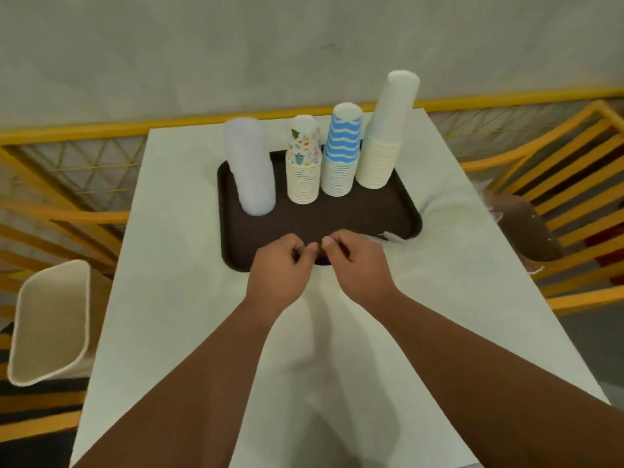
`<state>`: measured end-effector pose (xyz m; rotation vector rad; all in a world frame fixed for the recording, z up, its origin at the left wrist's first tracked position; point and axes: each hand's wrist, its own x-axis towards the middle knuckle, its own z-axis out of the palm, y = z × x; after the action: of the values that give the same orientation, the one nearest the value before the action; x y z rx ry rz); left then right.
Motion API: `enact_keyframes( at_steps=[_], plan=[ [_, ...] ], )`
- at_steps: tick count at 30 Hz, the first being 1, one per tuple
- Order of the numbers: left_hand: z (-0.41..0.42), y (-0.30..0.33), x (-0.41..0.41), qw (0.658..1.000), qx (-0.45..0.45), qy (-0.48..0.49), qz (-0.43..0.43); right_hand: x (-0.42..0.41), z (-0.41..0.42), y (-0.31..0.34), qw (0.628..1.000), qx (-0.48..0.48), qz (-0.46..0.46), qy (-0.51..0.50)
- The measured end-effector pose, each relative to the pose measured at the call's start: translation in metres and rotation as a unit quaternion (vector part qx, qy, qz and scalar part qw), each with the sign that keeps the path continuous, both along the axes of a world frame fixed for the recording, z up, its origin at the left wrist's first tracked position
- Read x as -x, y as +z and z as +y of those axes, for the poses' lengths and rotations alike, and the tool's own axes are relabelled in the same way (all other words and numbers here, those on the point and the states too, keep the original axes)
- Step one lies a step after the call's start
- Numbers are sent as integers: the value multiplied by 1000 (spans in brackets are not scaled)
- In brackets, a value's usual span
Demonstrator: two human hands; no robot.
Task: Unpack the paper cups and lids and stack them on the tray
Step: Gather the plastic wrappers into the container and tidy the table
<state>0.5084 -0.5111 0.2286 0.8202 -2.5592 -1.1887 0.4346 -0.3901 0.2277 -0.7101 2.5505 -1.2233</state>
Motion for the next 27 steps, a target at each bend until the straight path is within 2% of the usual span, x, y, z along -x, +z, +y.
enact_keyframes(
  at_steps=[3,7,9,13,16,18,23,27],
  plan=[
    [39,-6,28,999,32,-12,-32,27,60,-9,999,-17,14,-43],
    [79,-14,58,977,184,-105,-3,51,120,-20,987,-42,-22,-151],
    [96,-15,77,958,235,-161,-33,59,139,-28,978,-50,-51,-198],
    [114,-28,109,896,322,-241,-187,78,162,-39,944,-16,-206,-257],
    [120,-35,117,855,377,-258,-245,88,171,-43,909,44,-306,-280],
    [124,-32,116,844,401,-265,-240,94,175,-49,900,55,-327,-283],
    [128,-22,101,848,415,-280,-174,109,172,-58,870,98,-383,-296],
    [125,-25,95,844,385,-338,-156,122,166,-60,882,24,-343,-321]
  ],
)
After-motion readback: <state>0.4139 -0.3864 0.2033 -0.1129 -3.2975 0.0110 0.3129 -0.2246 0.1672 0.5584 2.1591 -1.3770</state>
